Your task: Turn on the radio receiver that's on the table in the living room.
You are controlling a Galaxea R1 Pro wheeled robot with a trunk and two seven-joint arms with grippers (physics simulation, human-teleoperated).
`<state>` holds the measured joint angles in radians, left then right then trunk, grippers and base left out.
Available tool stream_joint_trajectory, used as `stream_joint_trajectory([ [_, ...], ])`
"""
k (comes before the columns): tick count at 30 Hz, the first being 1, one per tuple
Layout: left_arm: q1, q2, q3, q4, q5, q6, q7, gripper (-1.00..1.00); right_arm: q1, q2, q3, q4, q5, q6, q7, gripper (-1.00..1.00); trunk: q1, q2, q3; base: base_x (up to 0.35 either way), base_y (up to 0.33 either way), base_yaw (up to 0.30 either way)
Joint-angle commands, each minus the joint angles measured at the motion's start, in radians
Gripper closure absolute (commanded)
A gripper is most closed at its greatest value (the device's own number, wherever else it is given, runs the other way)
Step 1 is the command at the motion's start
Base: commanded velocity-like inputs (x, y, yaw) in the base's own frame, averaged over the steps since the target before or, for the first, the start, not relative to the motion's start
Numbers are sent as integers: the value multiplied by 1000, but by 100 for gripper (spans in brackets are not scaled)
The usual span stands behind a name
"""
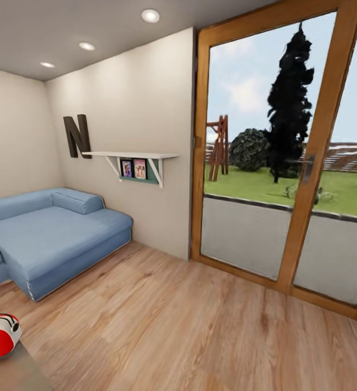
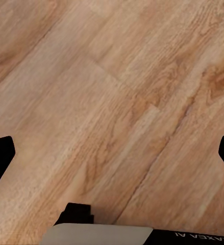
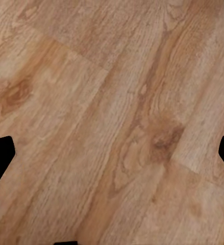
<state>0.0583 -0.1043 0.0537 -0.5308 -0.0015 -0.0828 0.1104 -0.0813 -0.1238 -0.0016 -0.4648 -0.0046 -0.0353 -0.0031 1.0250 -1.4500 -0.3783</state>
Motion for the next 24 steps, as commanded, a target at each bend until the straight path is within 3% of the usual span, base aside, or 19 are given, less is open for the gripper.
stream_joint_trajectory([
  [1, 0, 0, 0, 0, 0, 0, 0, -100, 0, 0, 0, 0, 0, 0, 0, -100, 0, 0, 0, 273, -3, 278],
  [15, 0, 1, 0, 0, 0, 0, 0, -100, 0, 1, -1, 0, 0, 0, 0, -100, 0, 0, 0, 272, 0, 279],
  [24, 0, 0, 0, 0, 3, 0, 0, -100, 0, 0, -2, 0, 0, 0, 0, -100, 0, 0, 0, 41, 0, 286],
])
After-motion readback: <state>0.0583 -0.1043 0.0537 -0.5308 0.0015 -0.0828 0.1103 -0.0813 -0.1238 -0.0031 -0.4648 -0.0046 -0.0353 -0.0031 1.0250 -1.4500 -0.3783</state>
